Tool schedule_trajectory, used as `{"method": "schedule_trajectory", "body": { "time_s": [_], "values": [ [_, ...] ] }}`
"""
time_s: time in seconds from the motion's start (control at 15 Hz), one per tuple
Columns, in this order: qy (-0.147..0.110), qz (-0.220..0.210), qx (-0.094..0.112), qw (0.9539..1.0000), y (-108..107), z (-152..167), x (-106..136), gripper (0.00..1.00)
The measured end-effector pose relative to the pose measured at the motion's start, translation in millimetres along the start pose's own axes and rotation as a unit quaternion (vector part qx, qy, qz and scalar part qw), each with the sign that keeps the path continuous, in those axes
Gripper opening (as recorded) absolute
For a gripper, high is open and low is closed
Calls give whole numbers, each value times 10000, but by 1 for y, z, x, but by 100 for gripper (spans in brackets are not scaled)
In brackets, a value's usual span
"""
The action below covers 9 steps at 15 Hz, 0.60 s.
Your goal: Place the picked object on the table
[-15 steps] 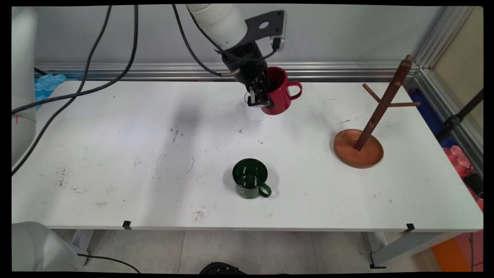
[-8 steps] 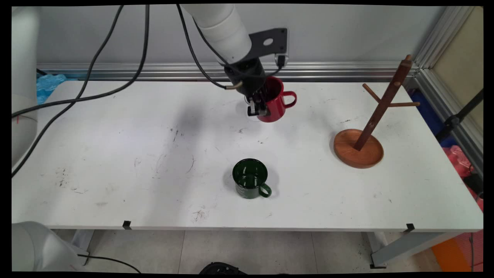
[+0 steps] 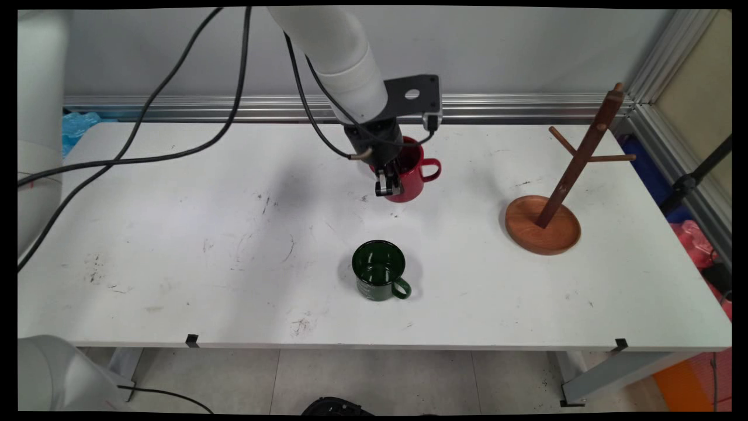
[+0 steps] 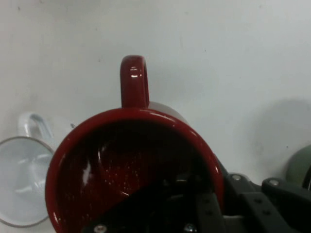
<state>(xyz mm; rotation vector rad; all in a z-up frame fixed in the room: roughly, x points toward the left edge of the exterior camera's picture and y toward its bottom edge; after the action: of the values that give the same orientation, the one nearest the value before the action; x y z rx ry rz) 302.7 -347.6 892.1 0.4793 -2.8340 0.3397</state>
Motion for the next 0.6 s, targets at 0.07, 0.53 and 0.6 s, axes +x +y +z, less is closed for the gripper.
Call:
{"method": "schedule_trajectory", "body": {
  "time_s": [0.07, 0.53, 0.6],
  "values": [
    [-50, -37, -8, 10000, 1, 5, 1, 0],
    [-315, -275, -64, 9991, 8, 24, 9, 0],
    [-342, -292, -68, 9990, 8, 26, 9, 0]
  ]
}}
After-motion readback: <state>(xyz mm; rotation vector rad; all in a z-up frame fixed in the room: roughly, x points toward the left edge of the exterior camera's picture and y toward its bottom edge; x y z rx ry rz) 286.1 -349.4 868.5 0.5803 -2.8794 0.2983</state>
